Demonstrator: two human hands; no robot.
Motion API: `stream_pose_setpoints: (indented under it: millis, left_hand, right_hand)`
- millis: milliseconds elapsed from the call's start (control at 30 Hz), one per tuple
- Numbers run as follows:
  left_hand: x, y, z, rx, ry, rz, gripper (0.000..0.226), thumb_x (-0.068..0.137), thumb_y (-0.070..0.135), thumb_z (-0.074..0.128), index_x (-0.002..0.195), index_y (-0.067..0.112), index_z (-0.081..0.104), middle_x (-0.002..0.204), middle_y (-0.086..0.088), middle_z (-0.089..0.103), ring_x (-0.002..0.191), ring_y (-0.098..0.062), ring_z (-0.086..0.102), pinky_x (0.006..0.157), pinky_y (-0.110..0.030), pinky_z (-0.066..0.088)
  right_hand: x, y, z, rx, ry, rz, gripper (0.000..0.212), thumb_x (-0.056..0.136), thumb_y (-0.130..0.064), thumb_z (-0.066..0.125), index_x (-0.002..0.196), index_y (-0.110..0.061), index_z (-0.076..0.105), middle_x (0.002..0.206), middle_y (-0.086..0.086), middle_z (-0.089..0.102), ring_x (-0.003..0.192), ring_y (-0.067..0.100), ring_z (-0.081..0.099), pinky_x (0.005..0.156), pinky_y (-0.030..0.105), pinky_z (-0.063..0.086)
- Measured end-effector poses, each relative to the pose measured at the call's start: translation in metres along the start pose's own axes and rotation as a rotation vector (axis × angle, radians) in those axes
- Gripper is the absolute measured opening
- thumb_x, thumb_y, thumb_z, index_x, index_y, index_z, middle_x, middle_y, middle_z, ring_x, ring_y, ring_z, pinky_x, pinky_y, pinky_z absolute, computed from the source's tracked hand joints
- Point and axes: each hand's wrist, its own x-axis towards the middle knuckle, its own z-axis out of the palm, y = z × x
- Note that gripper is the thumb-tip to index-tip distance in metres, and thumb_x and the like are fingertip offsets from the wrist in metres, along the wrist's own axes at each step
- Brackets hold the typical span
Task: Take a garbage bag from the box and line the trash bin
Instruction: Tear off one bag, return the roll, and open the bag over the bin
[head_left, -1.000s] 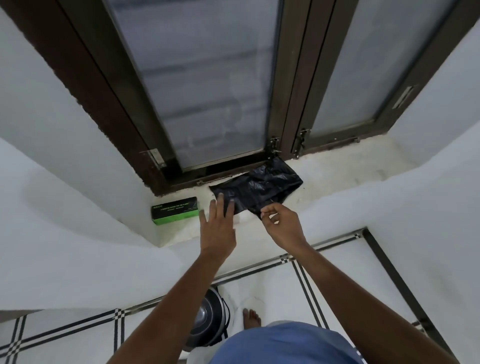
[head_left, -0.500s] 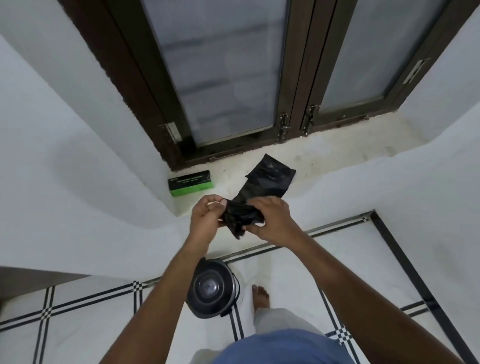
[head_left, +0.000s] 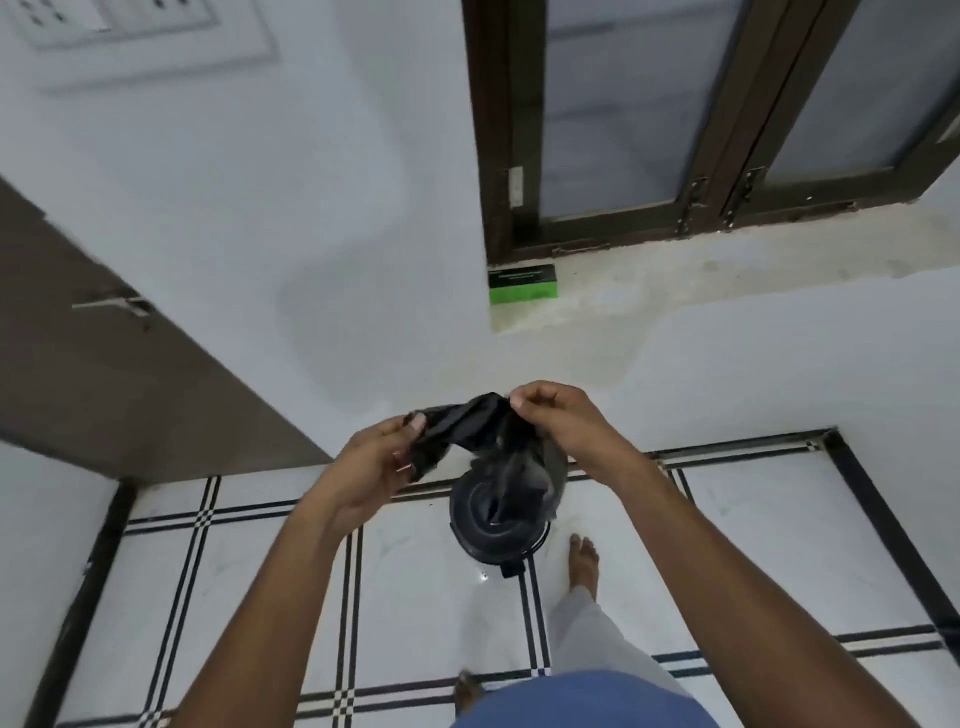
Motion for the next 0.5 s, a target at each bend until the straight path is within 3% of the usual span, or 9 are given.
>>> stream_pose_setpoints:
  millis: [67, 167, 200, 267, 333, 433, 500]
  left_hand:
    - [-0.016, -0.007, -0.014, -0.104, 0.116, 0.072, 0.037, 0.108, 0.028, 0.068, 0.132, 0.001, 0.075, 0.124, -0.014, 0.077, 0.111, -0.025, 0.074, 0.095, -0.033, 0.064]
    - [-0.042, -0.011, -0.021, -0.124, 0.184, 0.111, 0.023, 0.105, 0.026, 0.073, 0.111, 0.004, 0.076, 0.110, -0.011, 0.080, 0.103, -0.023, 0.079, 0.084, -0.028, 0.066]
    - [-0.048, -0.011, -0.021, -0.104, 0.211, 0.118, 0.021, 0.103, 0.026, 0.077, 0.104, 0.006, 0.075, 0.104, -0.011, 0.080, 0.099, -0.022, 0.080, 0.081, -0.026, 0.066]
    - [-0.056, -0.010, -0.016, -0.021, 0.254, 0.137, 0.024, 0.098, 0.027, 0.083, 0.097, 0.006, 0.071, 0.098, -0.011, 0.079, 0.091, -0.022, 0.080, 0.075, -0.025, 0.065]
    - [-0.063, -0.010, -0.008, 0.094, 0.262, 0.160, 0.028, 0.093, 0.029, 0.088, 0.092, 0.008, 0.069, 0.095, -0.012, 0.078, 0.085, -0.023, 0.080, 0.071, -0.027, 0.065]
    - [-0.068, -0.009, 0.009, 0.138, 0.218, 0.195, 0.030, 0.093, 0.026, 0.088, 0.079, 0.012, 0.065, 0.082, -0.011, 0.075, 0.078, -0.026, 0.079, 0.072, -0.031, 0.067]
    - [-0.067, -0.005, 0.021, 0.095, 0.227, 0.227, 0.028, 0.092, 0.028, 0.089, 0.084, 0.011, 0.068, 0.080, -0.010, 0.074, 0.076, -0.025, 0.076, 0.072, -0.030, 0.066]
  right_hand:
    - [-0.013, 0.011, 0.018, -0.334, 0.044, 0.013, 0.013, 0.103, -0.025, 0.078, 0.091, -0.026, 0.084, 0.098, -0.011, 0.083, 0.092, 0.009, 0.076, 0.088, 0.030, 0.057]
    - [-0.038, 0.017, 0.050, -0.786, 0.165, -0.051, 0.014, 0.103, -0.037, 0.069, 0.092, -0.038, 0.078, 0.107, -0.022, 0.073, 0.113, 0.013, 0.070, 0.100, 0.036, 0.055]
    - [-0.047, 0.014, 0.059, -0.763, 0.212, -0.137, 0.014, 0.105, -0.039, 0.066, 0.096, -0.039, 0.076, 0.109, -0.023, 0.071, 0.115, 0.012, 0.068, 0.102, 0.038, 0.055]
    - [-0.068, -0.003, 0.078, -0.490, 0.267, -0.291, 0.014, 0.108, -0.048, 0.066, 0.101, -0.040, 0.075, 0.113, -0.024, 0.073, 0.111, 0.006, 0.068, 0.098, 0.033, 0.055]
    - [-0.085, -0.021, 0.091, -0.350, 0.184, -0.372, 0.024, 0.100, -0.061, 0.073, 0.117, -0.044, 0.076, 0.122, -0.022, 0.074, 0.116, 0.004, 0.068, 0.097, 0.029, 0.056]
    - [-0.098, -0.036, 0.093, -0.504, -0.089, -0.364, 0.056, 0.086, -0.066, 0.086, 0.136, -0.046, 0.070, 0.124, -0.022, 0.075, 0.118, 0.001, 0.068, 0.100, 0.026, 0.055]
    - [-0.096, -0.035, 0.087, -0.549, -0.164, -0.329, 0.053, 0.091, -0.050, 0.089, 0.140, -0.039, 0.072, 0.106, -0.016, 0.082, 0.102, 0.003, 0.076, 0.096, 0.030, 0.060]
